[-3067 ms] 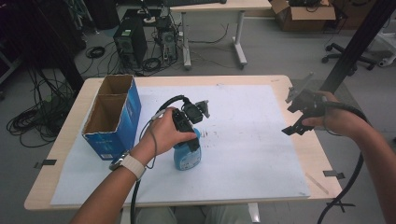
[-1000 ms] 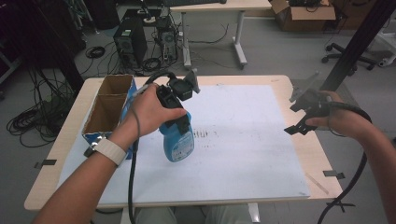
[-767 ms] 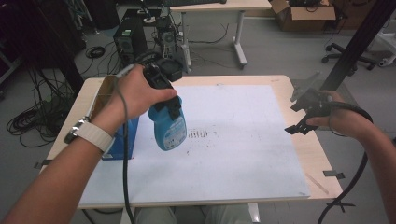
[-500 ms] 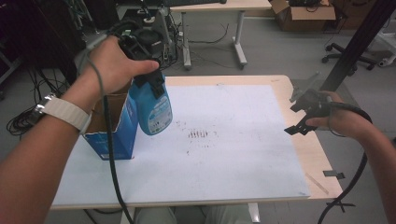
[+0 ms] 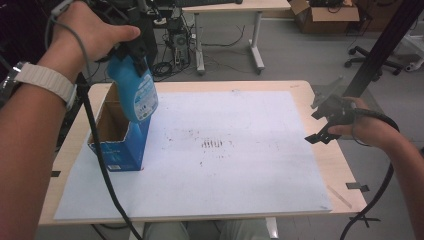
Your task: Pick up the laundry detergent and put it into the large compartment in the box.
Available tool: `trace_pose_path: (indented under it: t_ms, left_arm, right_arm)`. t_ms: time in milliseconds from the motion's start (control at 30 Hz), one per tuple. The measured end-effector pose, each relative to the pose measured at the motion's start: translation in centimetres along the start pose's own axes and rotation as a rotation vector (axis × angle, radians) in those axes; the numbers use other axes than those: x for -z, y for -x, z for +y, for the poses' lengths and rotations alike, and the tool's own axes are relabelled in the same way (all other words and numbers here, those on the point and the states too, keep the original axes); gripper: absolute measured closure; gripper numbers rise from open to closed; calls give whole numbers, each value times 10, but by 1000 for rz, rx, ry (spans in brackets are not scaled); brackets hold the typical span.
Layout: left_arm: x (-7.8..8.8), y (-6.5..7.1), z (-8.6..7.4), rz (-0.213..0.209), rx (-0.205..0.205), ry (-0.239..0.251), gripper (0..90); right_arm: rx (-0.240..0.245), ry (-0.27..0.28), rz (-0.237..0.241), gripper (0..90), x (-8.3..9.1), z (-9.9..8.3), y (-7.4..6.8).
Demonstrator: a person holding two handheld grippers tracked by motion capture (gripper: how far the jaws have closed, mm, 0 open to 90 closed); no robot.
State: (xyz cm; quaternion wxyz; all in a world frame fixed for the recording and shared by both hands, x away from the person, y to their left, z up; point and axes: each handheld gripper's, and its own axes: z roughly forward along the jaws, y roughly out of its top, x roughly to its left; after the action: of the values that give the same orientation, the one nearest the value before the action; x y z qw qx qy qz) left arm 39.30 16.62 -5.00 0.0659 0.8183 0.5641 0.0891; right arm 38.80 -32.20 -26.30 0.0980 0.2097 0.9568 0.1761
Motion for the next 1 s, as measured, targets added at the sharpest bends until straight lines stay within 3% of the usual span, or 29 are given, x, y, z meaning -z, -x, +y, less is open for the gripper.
trace_pose_path:
  t_ms: [67,100,200,500,800,1000]
  left_arm:
    - [-1,-15,-3,15,60,2,373]
    - [-1,-15,-3,15,60,2,373]
    - [-4,-32,-8,38,120,7,373]
    - [-23,-57,-16,86,223,10,373]
    - [-52,-69,-15,105,251,-11,373]
    - [-82,-75,-19,106,267,-18,374]
  right_arm:
    - [-2,-1,2,111,-1,-1,1]
    - [-2,-2,2,111,-1,-1,1]
    - [-3,-1,2,111,-1,0,2]
    - [-2,-7,-1,111,-4,3,3]
    - [-5,-10,-3,111,-6,4,5]
    - [-12,-15,-2,111,-10,3,6]
